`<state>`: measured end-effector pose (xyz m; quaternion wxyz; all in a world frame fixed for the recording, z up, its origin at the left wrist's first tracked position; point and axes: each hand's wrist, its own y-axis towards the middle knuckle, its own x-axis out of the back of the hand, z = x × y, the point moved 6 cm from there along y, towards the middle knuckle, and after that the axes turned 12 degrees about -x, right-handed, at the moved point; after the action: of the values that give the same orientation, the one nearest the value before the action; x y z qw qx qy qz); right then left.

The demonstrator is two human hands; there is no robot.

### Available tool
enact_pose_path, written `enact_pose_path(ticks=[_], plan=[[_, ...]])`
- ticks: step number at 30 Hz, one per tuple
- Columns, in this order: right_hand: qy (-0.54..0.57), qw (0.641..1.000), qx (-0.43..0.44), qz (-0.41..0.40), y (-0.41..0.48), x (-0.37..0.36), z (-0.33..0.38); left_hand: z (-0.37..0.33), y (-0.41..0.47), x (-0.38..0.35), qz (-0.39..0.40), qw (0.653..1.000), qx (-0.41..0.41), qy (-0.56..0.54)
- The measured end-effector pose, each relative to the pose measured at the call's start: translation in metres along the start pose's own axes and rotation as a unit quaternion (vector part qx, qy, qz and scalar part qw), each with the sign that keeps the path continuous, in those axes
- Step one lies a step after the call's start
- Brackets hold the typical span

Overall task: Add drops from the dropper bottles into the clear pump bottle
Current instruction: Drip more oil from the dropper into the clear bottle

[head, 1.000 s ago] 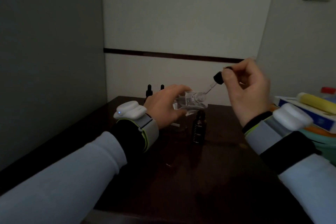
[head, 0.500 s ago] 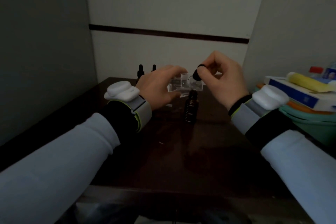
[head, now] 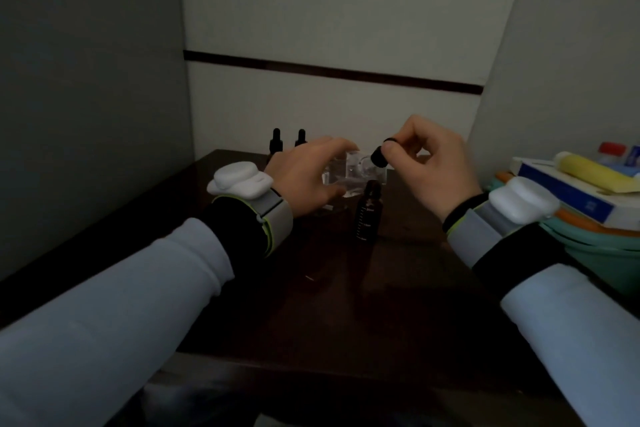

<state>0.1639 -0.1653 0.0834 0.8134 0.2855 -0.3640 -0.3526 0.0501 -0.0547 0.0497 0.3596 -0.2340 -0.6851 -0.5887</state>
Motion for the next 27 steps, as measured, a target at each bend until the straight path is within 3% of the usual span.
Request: enact_pose_path(ticks=[7, 15, 27], plan=[[0.003, 1.0, 0.0, 0.017, 0.0, -0.004, 0.001, 0.002, 0.0, -0.001, 0.004, 1.0, 0.01, -0.005], [0.105, 0.981, 0.018, -0.162, 0.003, 0.036, 0.01, 0.003, -0.001, -0.001, 0.008, 1.0, 0.025, -0.016], [0.077, 0.994, 0.003, -0.082, 0.001, 0.019, 0.007, 0.001, -0.001, -0.001, 0.009, 1.0, 0.02, -0.019]])
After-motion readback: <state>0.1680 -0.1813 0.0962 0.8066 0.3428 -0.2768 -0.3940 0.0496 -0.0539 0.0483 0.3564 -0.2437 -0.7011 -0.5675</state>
